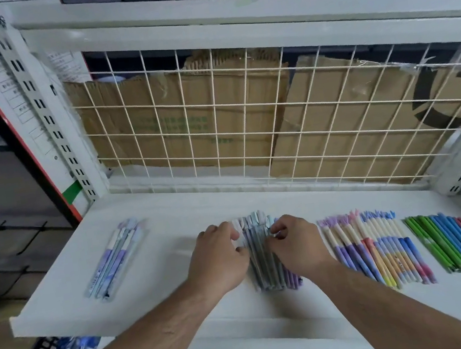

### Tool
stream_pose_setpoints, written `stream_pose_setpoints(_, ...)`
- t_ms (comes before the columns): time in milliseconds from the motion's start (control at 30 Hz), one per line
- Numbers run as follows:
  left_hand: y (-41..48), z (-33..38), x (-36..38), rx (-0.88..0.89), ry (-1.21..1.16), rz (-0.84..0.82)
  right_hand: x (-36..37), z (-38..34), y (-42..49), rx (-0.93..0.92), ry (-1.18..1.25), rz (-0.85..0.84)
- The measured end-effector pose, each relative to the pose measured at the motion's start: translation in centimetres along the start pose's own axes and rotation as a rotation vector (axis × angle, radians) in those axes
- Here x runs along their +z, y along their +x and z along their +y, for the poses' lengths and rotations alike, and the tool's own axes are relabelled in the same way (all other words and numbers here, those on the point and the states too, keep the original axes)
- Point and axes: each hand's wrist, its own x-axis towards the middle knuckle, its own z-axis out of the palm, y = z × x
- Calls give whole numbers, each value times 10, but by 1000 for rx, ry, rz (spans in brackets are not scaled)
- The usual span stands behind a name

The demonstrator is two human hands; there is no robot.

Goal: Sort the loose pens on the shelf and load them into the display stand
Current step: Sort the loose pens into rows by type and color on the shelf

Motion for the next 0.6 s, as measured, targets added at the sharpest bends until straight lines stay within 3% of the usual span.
stream_pose_setpoints(300,0,-40,-22,45,95,34,29,-36,-5,-255,-350,204)
stream_pose_setpoints(600,1,-103,-57,-30,369,87,76,-78,-2,-377,-373,166)
